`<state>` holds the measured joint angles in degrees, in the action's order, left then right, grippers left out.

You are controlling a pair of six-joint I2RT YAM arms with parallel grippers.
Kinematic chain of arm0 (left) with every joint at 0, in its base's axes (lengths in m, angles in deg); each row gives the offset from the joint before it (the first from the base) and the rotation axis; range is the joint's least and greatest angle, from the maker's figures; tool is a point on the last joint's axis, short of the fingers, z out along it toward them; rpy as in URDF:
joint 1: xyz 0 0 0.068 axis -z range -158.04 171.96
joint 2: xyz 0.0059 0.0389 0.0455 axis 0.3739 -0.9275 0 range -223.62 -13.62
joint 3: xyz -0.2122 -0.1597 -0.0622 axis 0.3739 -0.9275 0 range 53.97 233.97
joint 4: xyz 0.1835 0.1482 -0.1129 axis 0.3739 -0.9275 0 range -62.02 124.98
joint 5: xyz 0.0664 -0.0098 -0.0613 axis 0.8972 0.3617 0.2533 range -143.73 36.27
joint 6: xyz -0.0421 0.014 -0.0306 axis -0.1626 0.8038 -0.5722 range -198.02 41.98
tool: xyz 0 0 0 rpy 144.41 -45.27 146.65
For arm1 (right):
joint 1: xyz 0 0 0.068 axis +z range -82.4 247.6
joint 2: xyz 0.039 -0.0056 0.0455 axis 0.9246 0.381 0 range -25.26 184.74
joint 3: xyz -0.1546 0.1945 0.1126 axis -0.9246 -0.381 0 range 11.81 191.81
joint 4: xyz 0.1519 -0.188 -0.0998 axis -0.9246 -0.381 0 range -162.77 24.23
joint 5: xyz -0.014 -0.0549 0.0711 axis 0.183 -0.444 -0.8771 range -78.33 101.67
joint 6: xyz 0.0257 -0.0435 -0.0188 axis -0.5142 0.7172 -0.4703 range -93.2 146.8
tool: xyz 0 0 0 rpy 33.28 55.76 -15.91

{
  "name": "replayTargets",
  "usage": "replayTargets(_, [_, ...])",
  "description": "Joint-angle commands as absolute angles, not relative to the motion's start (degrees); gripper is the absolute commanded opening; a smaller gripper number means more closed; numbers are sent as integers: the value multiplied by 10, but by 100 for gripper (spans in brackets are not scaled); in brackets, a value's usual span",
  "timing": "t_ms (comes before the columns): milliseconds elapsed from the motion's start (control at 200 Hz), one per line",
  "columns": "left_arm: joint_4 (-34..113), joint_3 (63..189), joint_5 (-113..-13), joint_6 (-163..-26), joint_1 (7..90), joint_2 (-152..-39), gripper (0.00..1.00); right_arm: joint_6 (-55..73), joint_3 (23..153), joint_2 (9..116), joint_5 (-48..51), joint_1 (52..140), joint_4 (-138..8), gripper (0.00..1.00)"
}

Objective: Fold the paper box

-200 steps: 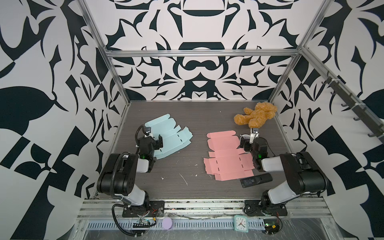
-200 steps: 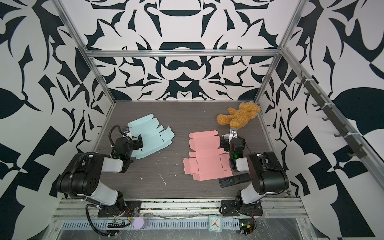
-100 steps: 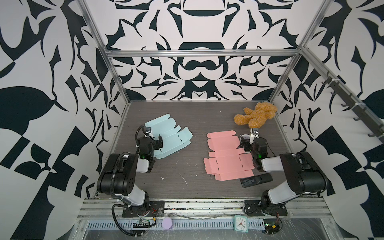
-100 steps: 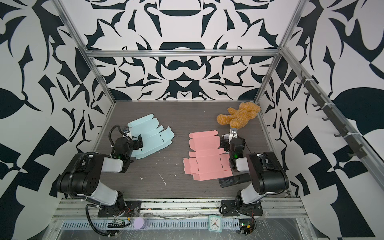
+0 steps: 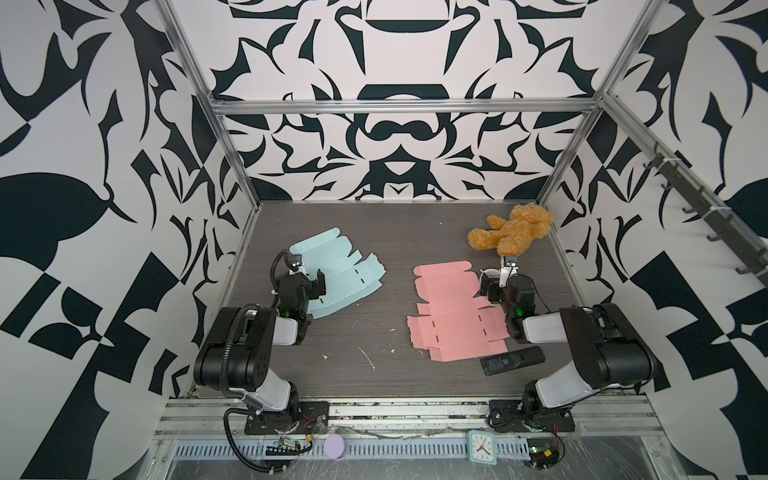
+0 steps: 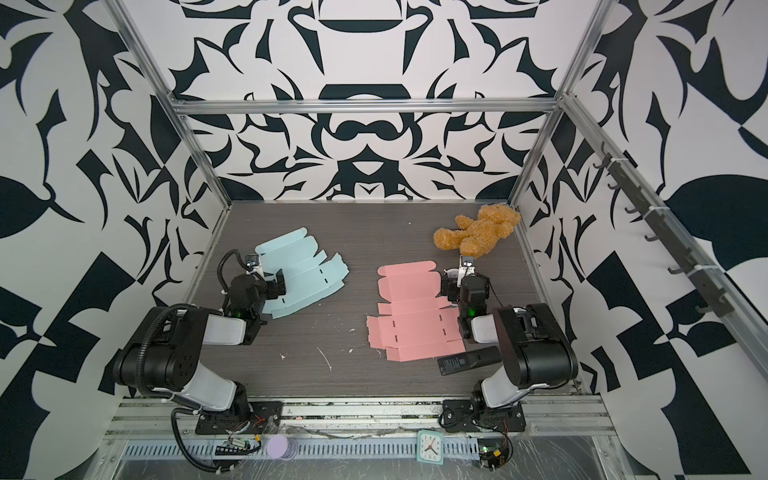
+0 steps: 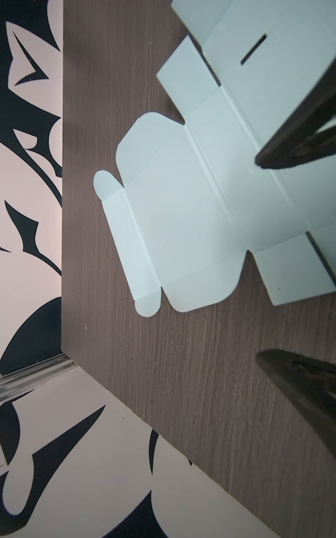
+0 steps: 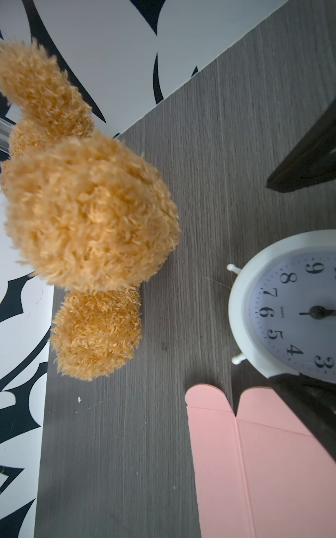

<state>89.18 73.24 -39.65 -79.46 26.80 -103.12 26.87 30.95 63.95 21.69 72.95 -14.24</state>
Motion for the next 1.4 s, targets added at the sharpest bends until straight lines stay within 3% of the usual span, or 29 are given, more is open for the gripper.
replayTargets(0, [902, 743, -397, -793, 268, -1035, 99, 272, 324, 640, 212, 732, -138, 99])
replayTargets(610, [886, 726, -409, -789, 267, -979, 99, 272, 320, 588, 217, 732, -173, 100])
replayTargets(1010, [589, 783, -423, -824, 271, -814, 99, 233, 340, 447, 220, 732, -337, 100])
replayTargets(1200, [381, 861, -432, -913, 292, -751, 99, 130, 411, 367, 248, 740, -560, 99])
replayTargets(1395, [194, 955, -507, -1020, 324, -779, 99, 73, 514, 393, 195, 777, -754, 100])
